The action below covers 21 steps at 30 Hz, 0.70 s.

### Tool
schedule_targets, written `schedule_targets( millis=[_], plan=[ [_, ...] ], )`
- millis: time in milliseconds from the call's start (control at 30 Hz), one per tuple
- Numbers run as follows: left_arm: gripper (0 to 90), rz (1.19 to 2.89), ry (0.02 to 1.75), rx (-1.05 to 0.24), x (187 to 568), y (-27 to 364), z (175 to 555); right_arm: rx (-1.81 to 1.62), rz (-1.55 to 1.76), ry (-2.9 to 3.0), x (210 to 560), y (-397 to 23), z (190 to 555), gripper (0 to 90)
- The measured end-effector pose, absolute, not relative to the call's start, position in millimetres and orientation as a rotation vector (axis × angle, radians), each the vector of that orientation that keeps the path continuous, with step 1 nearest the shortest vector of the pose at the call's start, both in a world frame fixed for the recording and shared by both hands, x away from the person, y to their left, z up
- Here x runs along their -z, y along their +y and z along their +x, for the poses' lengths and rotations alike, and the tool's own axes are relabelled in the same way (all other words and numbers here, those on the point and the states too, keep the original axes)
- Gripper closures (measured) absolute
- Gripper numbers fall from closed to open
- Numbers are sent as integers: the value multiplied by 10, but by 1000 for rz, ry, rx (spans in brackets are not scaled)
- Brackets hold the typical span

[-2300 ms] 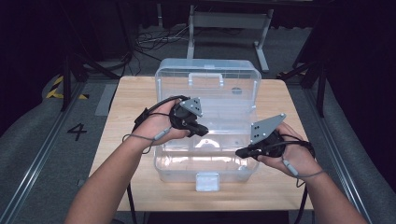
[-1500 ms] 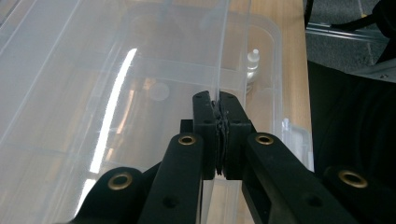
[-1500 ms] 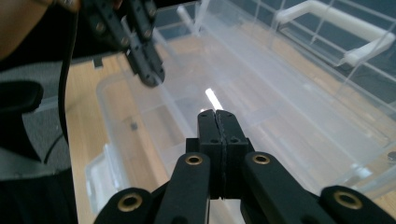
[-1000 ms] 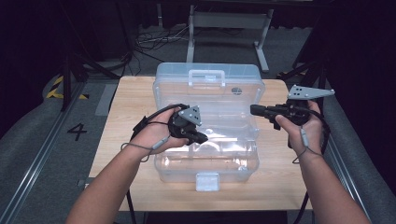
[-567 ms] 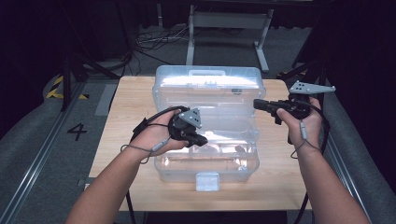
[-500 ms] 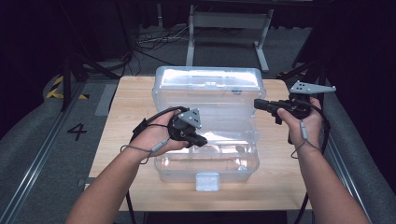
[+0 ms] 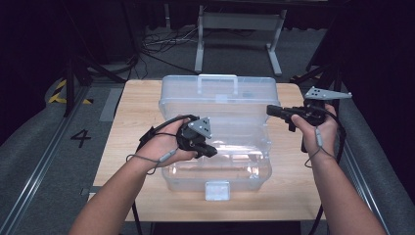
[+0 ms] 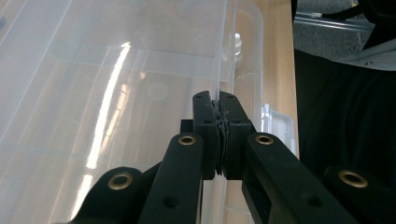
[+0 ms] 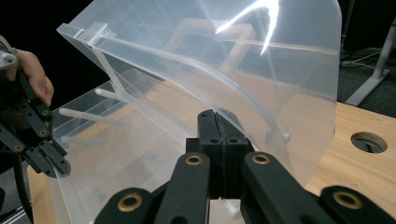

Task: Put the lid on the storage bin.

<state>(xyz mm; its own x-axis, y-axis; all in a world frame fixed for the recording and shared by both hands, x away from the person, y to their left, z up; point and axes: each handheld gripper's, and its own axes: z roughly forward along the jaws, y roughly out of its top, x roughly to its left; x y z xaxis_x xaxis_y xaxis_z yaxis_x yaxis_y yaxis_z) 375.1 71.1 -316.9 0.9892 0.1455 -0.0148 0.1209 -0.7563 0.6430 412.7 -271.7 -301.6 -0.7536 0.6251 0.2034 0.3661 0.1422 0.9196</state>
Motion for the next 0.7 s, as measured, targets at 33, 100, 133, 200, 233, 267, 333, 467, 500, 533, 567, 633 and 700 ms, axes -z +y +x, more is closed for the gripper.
schedule_targets(
  millis=[33,100,133,200,233,267,333,467,500,533,567,633,700],
  plan=[
    [874,2437,185,-47,3169,711,3751,-1655,972,2189,3016,-2717,4127,900],
    [873,2434,190,-46,3172,713,3750,-1657,971,2188,3019,-2719,4121,900],
    [873,2432,194,-45,3174,716,3749,-1658,971,2187,3022,-2721,4115,900],
    [872,2433,193,-43,3176,715,3747,-1657,973,2183,3028,-2723,4108,900],
    [872,2436,192,-45,3176,715,3743,-1659,974,2183,3033,-2723,4102,900],
    [872,2434,192,-45,3181,713,3738,-1658,975,2182,3037,-2721,4092,900],
    [872,2437,193,-44,3185,711,3731,-1655,971,2179,3043,-2719,4082,900],
    [870,2432,192,-42,3199,717,3725,-1659,963,2179,3055,-2715,4032,900],
    [870,2432,192,-42,3199,717,3725,-1661,962,2178,3058,-2712,4018,900],
    [869,2435,199,-44,3202,720,3712,-1659,958,2175,3064,-2710,4007,900],
    [868,2435,199,-46,3202,720,3708,-1659,954,2176,3072,-2708,3993,900],
    [864,2434,195,-50,3203,719,3704,-1657,951,2174,3081,-2705,3974,900],
    [851,2436,199,-45,3203,718,3690,-1659,939,2167,3096,-2700,3932,900]
  ],
)
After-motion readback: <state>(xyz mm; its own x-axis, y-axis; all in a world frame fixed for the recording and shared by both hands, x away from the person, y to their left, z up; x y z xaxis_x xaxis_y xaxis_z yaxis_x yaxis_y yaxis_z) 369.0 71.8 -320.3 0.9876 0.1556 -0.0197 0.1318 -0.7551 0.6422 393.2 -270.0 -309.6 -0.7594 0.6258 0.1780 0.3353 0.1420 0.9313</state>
